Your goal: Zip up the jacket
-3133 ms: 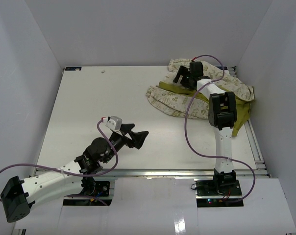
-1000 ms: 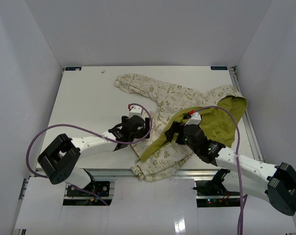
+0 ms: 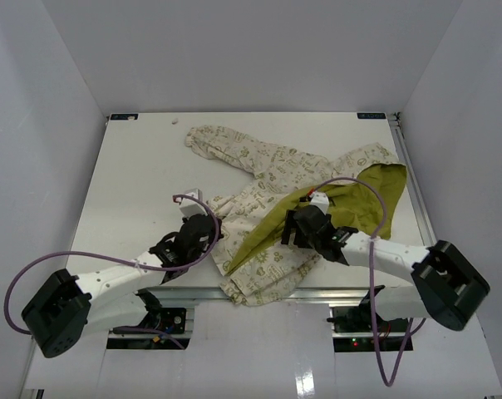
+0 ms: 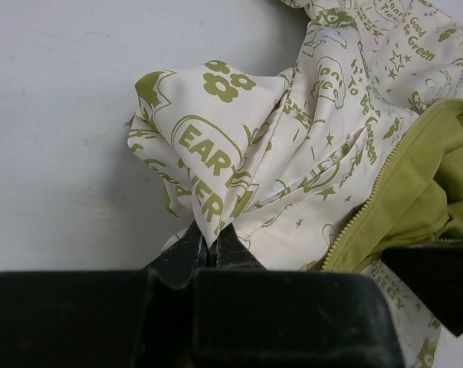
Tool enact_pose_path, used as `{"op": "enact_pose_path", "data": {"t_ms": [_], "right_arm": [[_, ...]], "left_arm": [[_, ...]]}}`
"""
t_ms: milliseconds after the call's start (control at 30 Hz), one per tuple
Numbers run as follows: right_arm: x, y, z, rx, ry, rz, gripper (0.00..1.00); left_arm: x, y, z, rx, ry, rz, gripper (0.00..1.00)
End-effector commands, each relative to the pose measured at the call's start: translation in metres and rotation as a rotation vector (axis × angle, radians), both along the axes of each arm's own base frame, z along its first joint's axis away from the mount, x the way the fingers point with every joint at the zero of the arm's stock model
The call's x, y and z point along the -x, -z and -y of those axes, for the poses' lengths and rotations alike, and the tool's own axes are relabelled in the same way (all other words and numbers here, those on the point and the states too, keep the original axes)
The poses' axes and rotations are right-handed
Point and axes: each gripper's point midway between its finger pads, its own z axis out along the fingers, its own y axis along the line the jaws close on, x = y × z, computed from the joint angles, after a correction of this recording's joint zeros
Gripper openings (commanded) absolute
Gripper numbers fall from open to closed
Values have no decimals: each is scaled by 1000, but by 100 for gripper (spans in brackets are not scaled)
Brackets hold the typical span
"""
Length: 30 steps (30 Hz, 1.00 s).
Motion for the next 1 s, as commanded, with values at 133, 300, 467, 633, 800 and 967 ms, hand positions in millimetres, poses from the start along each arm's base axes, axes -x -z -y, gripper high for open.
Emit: {"op": "enact_pose_path", "data": {"t_ms": [133,300,467,633,800,967], "right_arm": [[-100,-40,-63,5,-249,227,92],[-161,-47,-120,29,-445,262,91],[-193,-46,-129,-9,-514,296,92],[-187,-57,-107,-39,-514,259,93],[-142,-59,-69,-34,-413,198,95],[-110,-40,-24,-47,-199,176,96]], "left_arm": [[12,24,-49,9,-221,-37,0],[14,37,-41,70,-203,-39,0],[7,55,-43,-2,-263,-83,0],[0,63,-32,-55,-257,-107,0],[-3,46,-6,-27,-175,-95,6],[-3,7,18,61,-46,-33,65]]}}
